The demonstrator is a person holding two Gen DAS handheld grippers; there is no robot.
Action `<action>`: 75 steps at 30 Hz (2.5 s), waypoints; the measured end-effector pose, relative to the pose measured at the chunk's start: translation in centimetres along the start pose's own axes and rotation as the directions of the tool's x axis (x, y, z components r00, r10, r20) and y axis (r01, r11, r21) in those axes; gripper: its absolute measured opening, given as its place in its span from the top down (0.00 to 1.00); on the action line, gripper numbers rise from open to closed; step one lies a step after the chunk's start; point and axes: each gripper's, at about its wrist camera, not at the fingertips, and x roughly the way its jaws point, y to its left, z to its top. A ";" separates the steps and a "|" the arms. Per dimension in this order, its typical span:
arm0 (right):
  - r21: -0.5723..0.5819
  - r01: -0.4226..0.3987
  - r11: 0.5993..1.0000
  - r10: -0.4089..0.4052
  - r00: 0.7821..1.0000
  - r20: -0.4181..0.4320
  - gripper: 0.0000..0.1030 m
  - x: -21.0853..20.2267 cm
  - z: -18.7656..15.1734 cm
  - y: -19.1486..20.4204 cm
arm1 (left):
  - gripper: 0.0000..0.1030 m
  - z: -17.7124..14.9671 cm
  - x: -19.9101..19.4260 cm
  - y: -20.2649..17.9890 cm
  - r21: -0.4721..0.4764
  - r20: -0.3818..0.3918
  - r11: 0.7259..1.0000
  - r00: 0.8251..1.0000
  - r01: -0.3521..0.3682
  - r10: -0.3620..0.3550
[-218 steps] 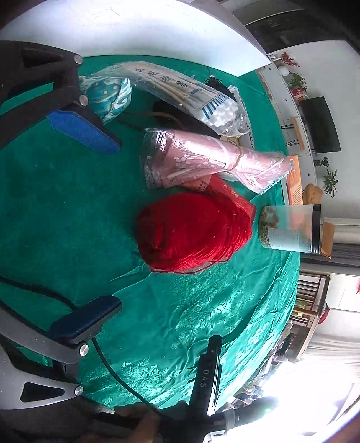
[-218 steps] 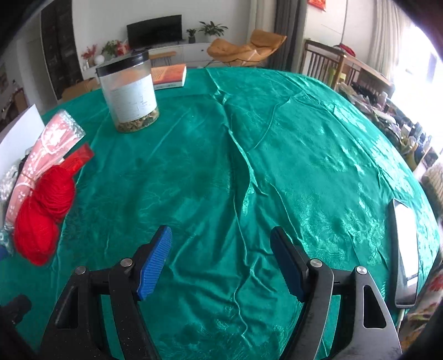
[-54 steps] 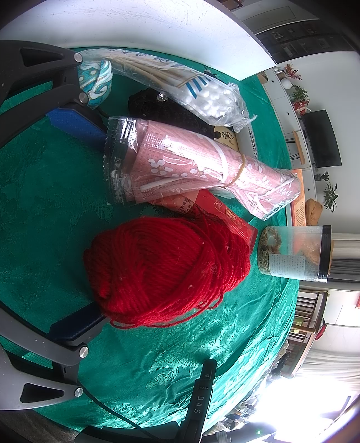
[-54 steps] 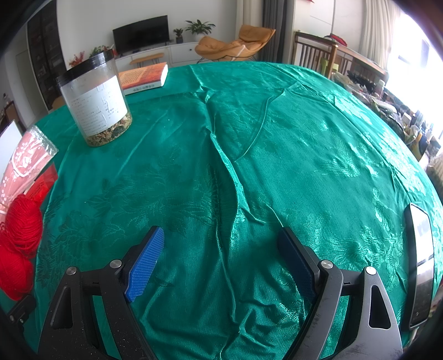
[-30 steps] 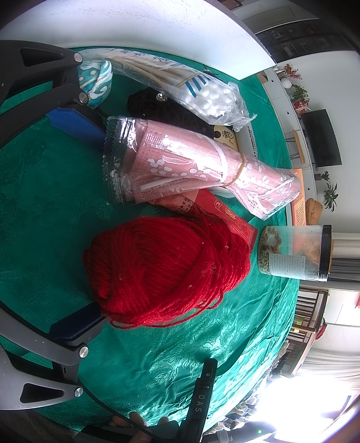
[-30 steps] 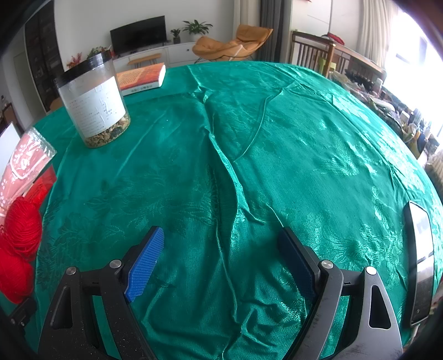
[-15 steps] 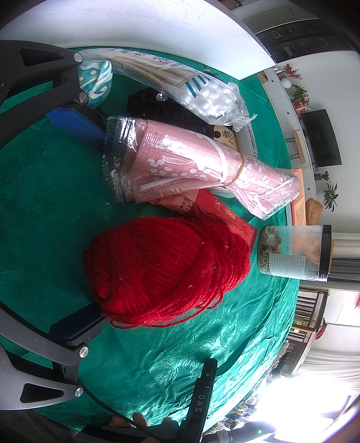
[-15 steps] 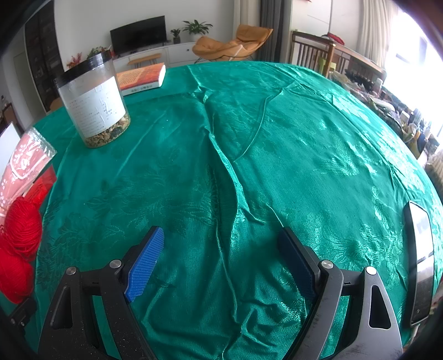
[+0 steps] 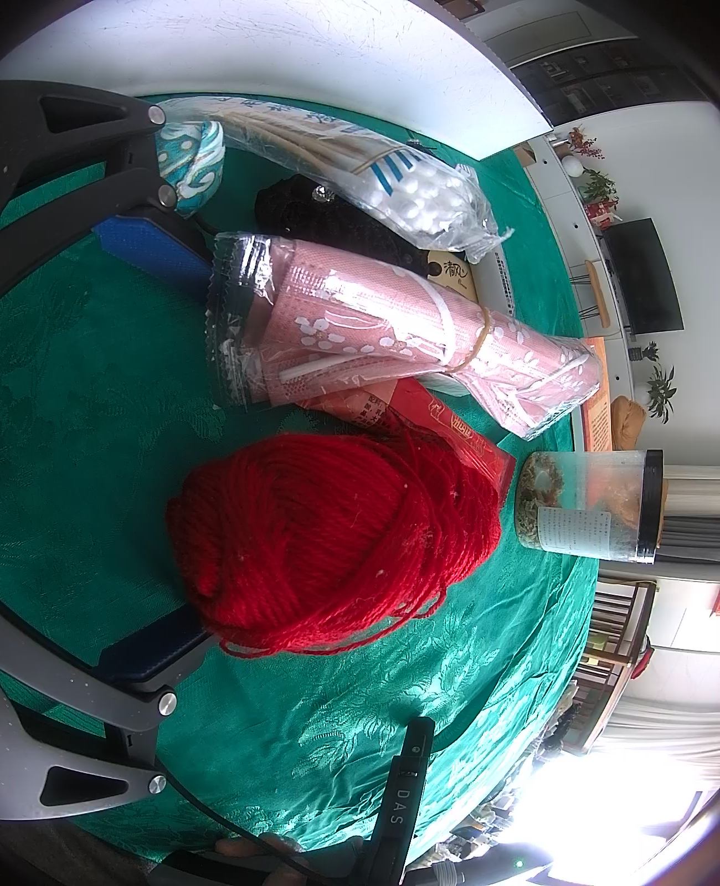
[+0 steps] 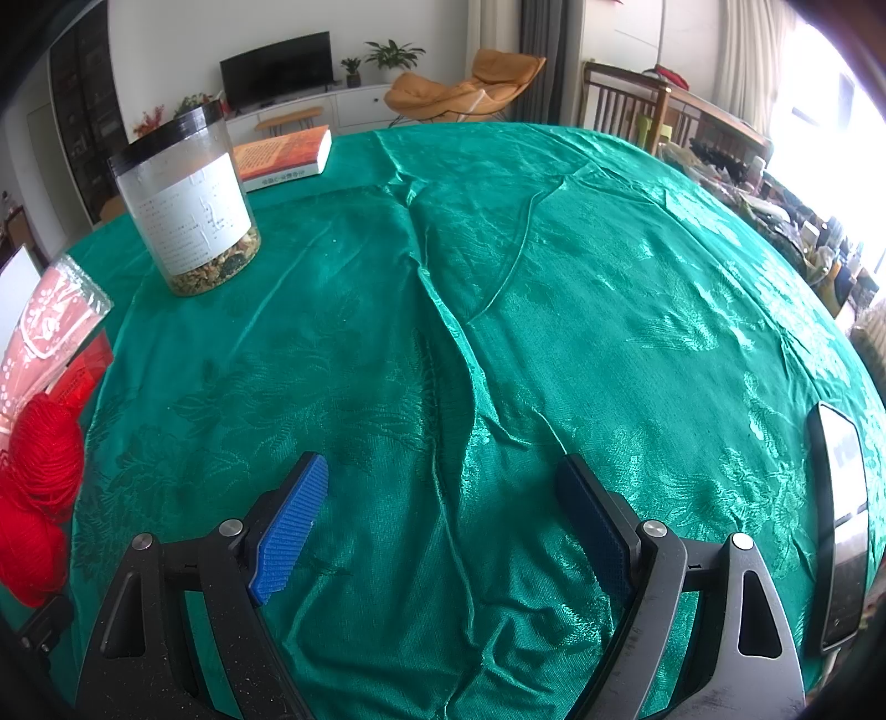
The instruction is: Organize soft objects
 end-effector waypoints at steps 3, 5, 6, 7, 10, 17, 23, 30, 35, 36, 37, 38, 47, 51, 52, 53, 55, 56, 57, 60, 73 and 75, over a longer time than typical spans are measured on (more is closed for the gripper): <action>-0.009 0.010 1.000 -0.010 1.000 0.013 0.16 -0.3 -0.1 0.3 | 0.00 0.0 0.0 0.0 0.000 0.000 1.000 1.000 0.000 0.000; -0.028 0.017 0.999 -0.016 0.999 0.047 0.16 -1.1 -0.2 0.9 | 0.00 0.0 0.0 0.0 0.000 0.000 1.000 1.000 0.000 0.000; -0.039 0.014 0.999 -0.012 0.998 0.064 0.16 -1.5 -0.3 1.3 | 0.00 0.0 0.0 0.0 0.000 0.000 1.000 1.000 0.000 0.000; -0.049 0.009 0.999 -0.005 0.997 0.078 0.16 -1.9 -0.4 1.6 | 0.00 0.0 0.0 0.0 0.000 0.000 1.000 1.000 0.000 0.000; -0.057 -0.008 0.998 0.012 0.996 0.086 0.16 -2.5 -0.7 2.3 | 0.00 0.0 0.0 0.0 0.000 0.000 1.000 1.000 0.000 0.000; 0.008 -0.034 0.999 0.034 0.999 0.025 0.16 -1.5 -1.0 1.2 | 0.00 0.0 0.0 0.0 0.000 0.000 1.000 1.000 0.000 0.000; 0.012 -0.022 1.000 0.022 1.000 0.003 0.15 -0.9 -1.1 1.2 | 0.00 0.0 0.0 0.0 -0.001 0.000 1.000 1.000 -0.001 0.001; -0.004 -0.010 1.000 0.010 1.000 0.000 0.15 -1.0 -1.2 1.5 | 0.00 0.0 0.0 0.0 -0.001 0.000 1.000 1.000 -0.001 0.001; -0.004 -0.011 1.000 0.011 1.000 0.000 0.15 -1.0 -1.2 1.5 | 0.00 0.0 0.0 0.0 -0.001 0.000 1.000 1.000 -0.001 0.001; -0.004 -0.011 1.000 0.011 1.000 0.000 0.15 -1.0 -1.2 1.5 | 0.00 0.0 0.0 0.0 -0.001 0.000 1.000 1.000 -0.001 0.001; -0.004 -0.011 1.000 0.011 1.000 0.000 0.15 -1.0 -1.2 1.5 | 0.00 0.0 0.0 0.0 -0.001 0.000 1.000 1.000 -0.001 0.001; -0.004 -0.011 1.000 0.011 1.000 0.000 0.15 -0.9 -1.2 1.5 | 0.00 0.0 0.0 0.0 -0.001 0.000 1.000 1.000 -0.001 0.001; -0.004 -0.011 1.000 0.011 1.000 0.000 0.14 -0.9 -1.2 1.5 | 0.00 0.0 0.0 0.0 -0.001 0.000 1.000 1.000 -0.001 0.001; -0.004 -0.011 1.000 0.011 1.000 0.000 0.14 -0.9 -1.2 1.5 | 0.00 0.0 0.0 -0.1 -0.001 0.000 1.000 1.000 -0.001 0.001; -0.004 -0.010 1.000 0.010 1.000 0.000 0.14 -0.9 -1.2 1.5 | 0.00 0.0 0.0 -0.1 -0.001 0.000 1.000 1.000 -0.001 0.001; -0.004 -0.011 1.000 0.011 1.000 0.000 0.14 -0.9 -1.2 1.5 | 0.00 0.0 0.0 -0.1 -0.001 0.000 1.000 1.000 -0.001 0.001; -0.004 -0.011 1.000 0.011 1.000 0.000 0.14 -0.9 -1.2 1.5 | 0.00 0.0 0.0 -0.1 -0.001 0.000 1.000 1.000 -0.001 0.001; -0.004 -0.010 1.000 0.010 1.000 0.000 0.14 -0.9 -1.2 1.5 | 0.00 0.0 0.0 -0.1 -0.001 -0.001 1.000 1.000 -0.001 0.001; -0.004 -0.010 1.000 0.010 1.000 0.000 0.14 -0.9 -1.2 1.5 | 0.00 -0.1 -0.1 -0.1 0.001 -0.002 1.000 1.000 0.000 0.000; -0.004 -0.011 1.000 0.011 1.000 0.000 0.14 -0.9 -1.2 1.5 | 0.00 -0.6 -0.7 -0.2 0.015 -0.027 1.000 1.000 0.010 -0.010; 0.019 -0.236 0.971 0.236 0.972 0.006 0.14 -2.2 -1.2 1.9 | 0.00 0.0 -11.7 3.3 -0.015 0.121 0.998 0.991 0.064 -0.062; -0.002 -0.554 0.833 0.554 0.832 0.029 0.15 -4.4 -1.4 4.1 | 0.00 0.5 -13.4 4.3 -0.028 0.163 0.999 0.986 0.037 -0.032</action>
